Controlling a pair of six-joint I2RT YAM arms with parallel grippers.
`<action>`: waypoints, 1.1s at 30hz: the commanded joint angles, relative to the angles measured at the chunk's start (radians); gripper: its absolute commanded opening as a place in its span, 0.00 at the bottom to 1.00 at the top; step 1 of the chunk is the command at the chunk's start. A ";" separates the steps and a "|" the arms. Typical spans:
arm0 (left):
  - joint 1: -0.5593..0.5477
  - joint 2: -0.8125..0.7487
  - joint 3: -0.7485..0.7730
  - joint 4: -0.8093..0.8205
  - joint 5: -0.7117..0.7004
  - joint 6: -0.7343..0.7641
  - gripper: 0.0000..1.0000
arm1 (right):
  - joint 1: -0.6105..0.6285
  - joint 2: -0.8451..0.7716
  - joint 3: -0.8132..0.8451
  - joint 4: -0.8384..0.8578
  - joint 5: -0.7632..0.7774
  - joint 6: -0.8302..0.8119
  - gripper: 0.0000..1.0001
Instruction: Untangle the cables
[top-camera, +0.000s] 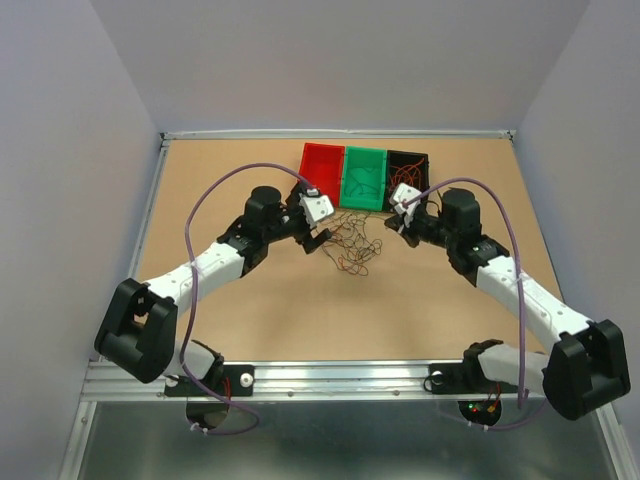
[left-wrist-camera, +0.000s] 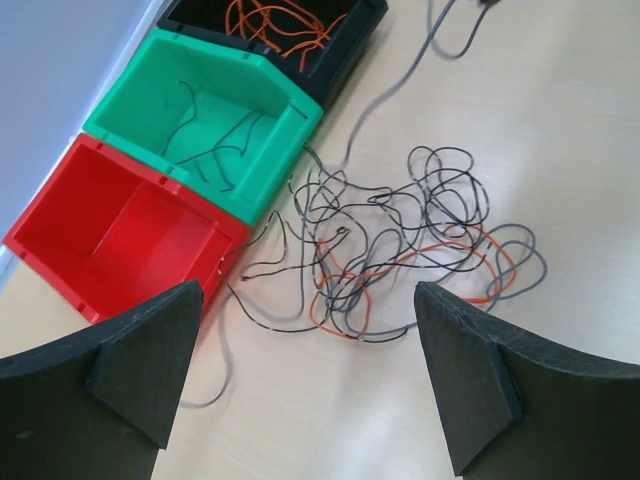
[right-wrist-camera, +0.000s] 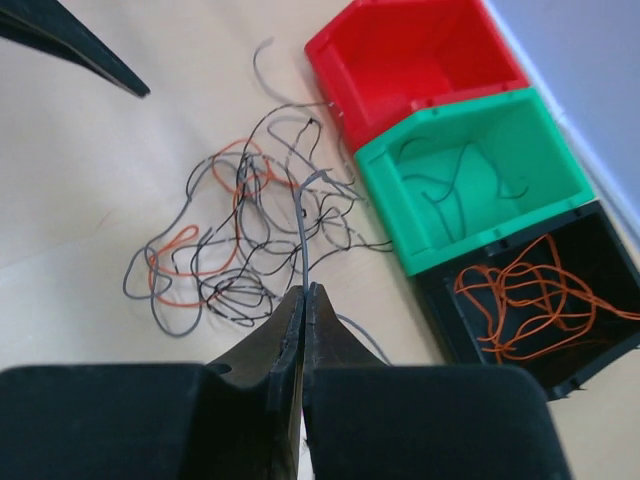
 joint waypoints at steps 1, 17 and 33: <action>0.002 -0.016 0.023 0.073 -0.099 -0.011 0.99 | -0.003 -0.067 0.002 0.085 0.029 0.072 0.01; 0.140 -0.125 -0.023 0.179 -0.084 -0.138 0.99 | -0.003 -0.035 0.345 0.311 -0.120 0.392 0.01; 0.116 0.003 -0.057 0.630 -0.039 -0.511 0.99 | -0.004 -0.089 0.198 0.548 0.264 0.726 0.01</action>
